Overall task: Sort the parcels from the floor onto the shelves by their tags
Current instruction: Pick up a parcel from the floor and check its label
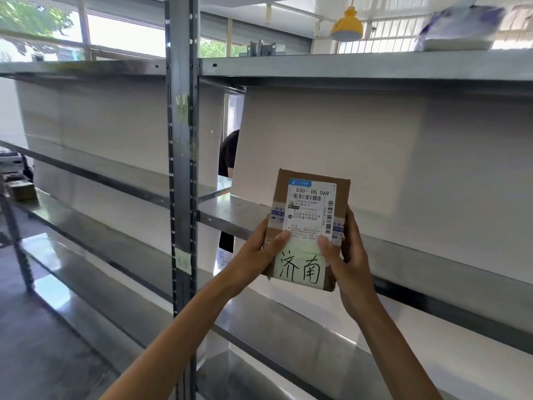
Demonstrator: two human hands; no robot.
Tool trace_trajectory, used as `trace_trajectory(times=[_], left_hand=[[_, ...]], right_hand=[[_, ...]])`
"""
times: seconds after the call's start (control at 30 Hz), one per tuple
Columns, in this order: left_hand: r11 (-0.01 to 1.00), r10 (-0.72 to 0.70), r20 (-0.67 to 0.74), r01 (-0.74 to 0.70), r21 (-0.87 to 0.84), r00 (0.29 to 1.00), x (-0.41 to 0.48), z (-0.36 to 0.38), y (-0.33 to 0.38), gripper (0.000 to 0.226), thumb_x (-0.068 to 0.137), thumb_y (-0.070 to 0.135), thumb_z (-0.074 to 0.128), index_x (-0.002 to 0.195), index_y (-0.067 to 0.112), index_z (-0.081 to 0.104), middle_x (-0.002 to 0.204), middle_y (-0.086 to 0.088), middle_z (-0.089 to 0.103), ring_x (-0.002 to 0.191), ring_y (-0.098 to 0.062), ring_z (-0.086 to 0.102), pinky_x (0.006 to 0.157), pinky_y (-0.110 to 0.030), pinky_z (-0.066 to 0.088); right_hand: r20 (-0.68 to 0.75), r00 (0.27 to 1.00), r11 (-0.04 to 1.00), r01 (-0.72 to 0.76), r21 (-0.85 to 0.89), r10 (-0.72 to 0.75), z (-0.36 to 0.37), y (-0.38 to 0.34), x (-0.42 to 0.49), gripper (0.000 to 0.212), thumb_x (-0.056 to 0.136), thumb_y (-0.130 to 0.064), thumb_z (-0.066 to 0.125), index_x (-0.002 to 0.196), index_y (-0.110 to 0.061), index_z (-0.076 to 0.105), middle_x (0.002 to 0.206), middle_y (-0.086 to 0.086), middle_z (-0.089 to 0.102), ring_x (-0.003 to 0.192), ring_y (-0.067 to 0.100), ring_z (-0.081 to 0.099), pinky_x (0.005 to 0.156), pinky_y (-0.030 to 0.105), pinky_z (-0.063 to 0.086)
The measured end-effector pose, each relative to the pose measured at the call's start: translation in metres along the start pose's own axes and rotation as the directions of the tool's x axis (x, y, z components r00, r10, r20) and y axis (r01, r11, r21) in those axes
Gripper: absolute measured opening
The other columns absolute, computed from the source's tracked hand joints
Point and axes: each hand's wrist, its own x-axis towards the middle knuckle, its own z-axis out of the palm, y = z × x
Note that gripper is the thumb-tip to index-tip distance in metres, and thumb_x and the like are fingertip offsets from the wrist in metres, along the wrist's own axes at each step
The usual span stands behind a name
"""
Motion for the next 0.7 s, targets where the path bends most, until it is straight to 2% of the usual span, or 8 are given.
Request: trace_trajectory(times=[0.13, 0.2, 0.37, 0.47, 0.7], left_hand=[[1.000, -0.002, -0.007, 0.002, 0.014, 1.000, 0.023, -0.016, -0.010, 0.031, 0.094, 0.031, 0.046, 0.124, 0.026, 0.043, 0.111, 0.003, 0.065, 0.091, -0.010, 0.070, 0.067, -0.030, 0.060], [0.999, -0.003, -0.010, 0.003, 0.035, 1.000, 0.037, -0.026, -0.013, 0.029, 0.094, 0.031, 0.046, 0.123, 0.029, 0.044, 0.110, 0.006, 0.065, 0.091, -0.008, 0.070, 0.069, -0.034, 0.061], [0.998, -0.003, -0.001, 0.003, 0.062, 1.000, 0.068, -0.049, -0.017, 0.019, 0.096, 0.032, 0.044, 0.114, 0.037, 0.045, 0.103, 0.011, 0.066, 0.083, -0.002, 0.071, 0.059, -0.022, 0.057], [0.999, -0.008, -0.019, 0.009, 0.049, 1.000, 0.087, -0.061, -0.022, 0.014, 0.096, 0.033, 0.042, 0.108, 0.039, 0.046, 0.099, 0.012, 0.066, 0.080, 0.000, 0.071, 0.056, -0.019, 0.055], [0.999, -0.007, 0.003, 0.007, 0.049, 1.000, 0.108, -0.094, -0.028, 0.018, 0.096, 0.033, 0.041, 0.114, 0.037, 0.042, 0.102, 0.010, 0.065, 0.079, 0.001, 0.070, 0.055, -0.018, 0.055]], right_hand=[[0.029, 0.999, 1.000, 0.018, -0.012, -0.017, 0.010, 0.010, 0.025, 0.075, 0.080, -0.024, 0.065, 0.143, -0.040, 0.029, 0.136, -0.008, 0.053, 0.113, 0.015, 0.062, 0.078, 0.044, 0.059], [0.030, 0.999, 1.000, 0.016, -0.010, -0.016, 0.014, 0.017, 0.039, 0.079, 0.077, -0.025, 0.066, 0.144, -0.040, 0.027, 0.137, -0.008, 0.053, 0.110, 0.011, 0.064, 0.075, 0.041, 0.060], [0.044, 0.998, 0.999, 0.034, -0.014, -0.034, 0.024, 0.036, 0.076, 0.079, 0.083, -0.016, 0.065, 0.145, -0.039, 0.023, 0.138, -0.008, 0.051, 0.109, 0.004, 0.063, 0.075, 0.035, 0.060], [0.063, 0.996, 0.997, 0.065, -0.046, -0.062, 0.029, 0.044, 0.097, 0.077, 0.084, -0.013, 0.064, 0.145, -0.038, 0.025, 0.136, -0.010, 0.053, 0.114, 0.005, 0.060, 0.081, 0.038, 0.059], [0.038, 0.997, 0.995, 0.075, -0.073, -0.072, 0.053, 0.060, 0.126, 0.080, 0.084, -0.010, 0.065, 0.146, -0.038, 0.023, 0.137, -0.011, 0.050, 0.106, -0.004, 0.062, 0.073, 0.032, 0.060]])
